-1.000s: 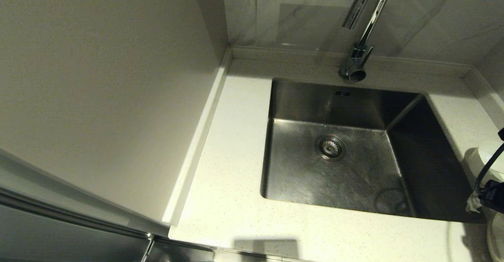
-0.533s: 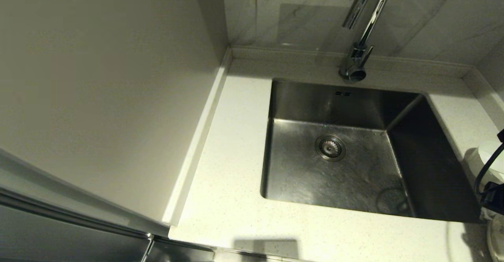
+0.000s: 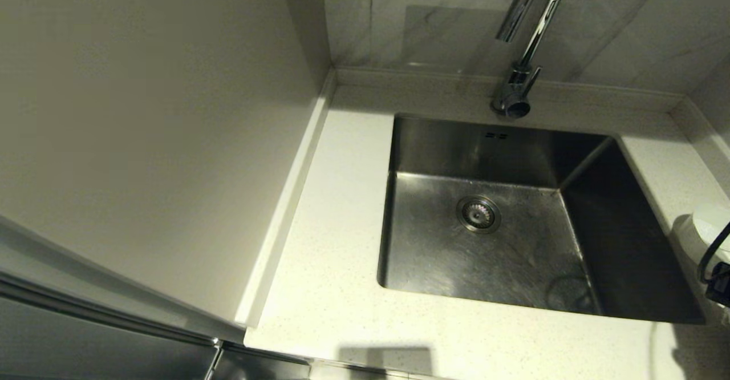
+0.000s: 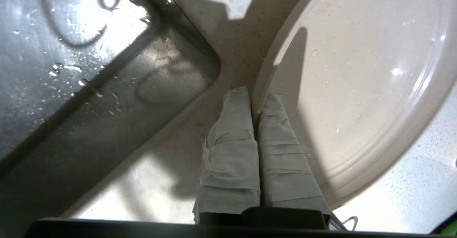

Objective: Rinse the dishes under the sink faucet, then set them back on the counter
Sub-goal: Put a plate into the sink

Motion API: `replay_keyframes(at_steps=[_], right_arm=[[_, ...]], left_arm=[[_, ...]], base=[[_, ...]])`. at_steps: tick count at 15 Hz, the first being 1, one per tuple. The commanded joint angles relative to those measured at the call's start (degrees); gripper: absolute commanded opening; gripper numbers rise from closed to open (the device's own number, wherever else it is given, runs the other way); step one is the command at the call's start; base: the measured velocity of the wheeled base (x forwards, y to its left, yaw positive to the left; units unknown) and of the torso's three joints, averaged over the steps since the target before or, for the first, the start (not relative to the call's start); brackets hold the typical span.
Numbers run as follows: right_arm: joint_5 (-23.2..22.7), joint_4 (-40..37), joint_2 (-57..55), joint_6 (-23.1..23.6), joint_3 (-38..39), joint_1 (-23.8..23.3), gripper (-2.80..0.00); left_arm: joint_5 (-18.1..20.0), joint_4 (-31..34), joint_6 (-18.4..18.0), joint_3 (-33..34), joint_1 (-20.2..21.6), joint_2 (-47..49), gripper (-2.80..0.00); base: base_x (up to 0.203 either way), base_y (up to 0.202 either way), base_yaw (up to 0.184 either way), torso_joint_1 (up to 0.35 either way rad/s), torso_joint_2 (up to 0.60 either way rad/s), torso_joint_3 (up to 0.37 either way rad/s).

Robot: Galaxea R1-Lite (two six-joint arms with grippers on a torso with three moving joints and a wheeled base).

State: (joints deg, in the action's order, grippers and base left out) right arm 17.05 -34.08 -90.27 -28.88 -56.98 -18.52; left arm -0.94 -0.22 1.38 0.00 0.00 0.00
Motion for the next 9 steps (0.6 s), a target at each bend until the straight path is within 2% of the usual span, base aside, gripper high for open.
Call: replay_keyframes(at_steps=[1,5,9], right_arm=[[0.2,-2.4,4.2,-0.1,0.7,0.0,-2.80],[0.0,-9.9,11.5,0.2,1.5,0.2,-2.80],[-0.6,-12.4,20.7,6.3,5.8,1.4,-2.80]], left_arm=[[0.0,0.0,0.0,0.0,0.0,-0.2,-2.80],[0.0,0.0,0.0,0.0,0.0,-0.2,-2.80],[0.0,0.0,0.0,0.0,0.0,-0.2,-2.80]], base=[[0.000,0.000,0.000,0.000,0.00,0.000],[0.000,0.000,0.000,0.000,0.00,0.000],[0.000,0.000,0.000,0.000,0.00,0.000]])
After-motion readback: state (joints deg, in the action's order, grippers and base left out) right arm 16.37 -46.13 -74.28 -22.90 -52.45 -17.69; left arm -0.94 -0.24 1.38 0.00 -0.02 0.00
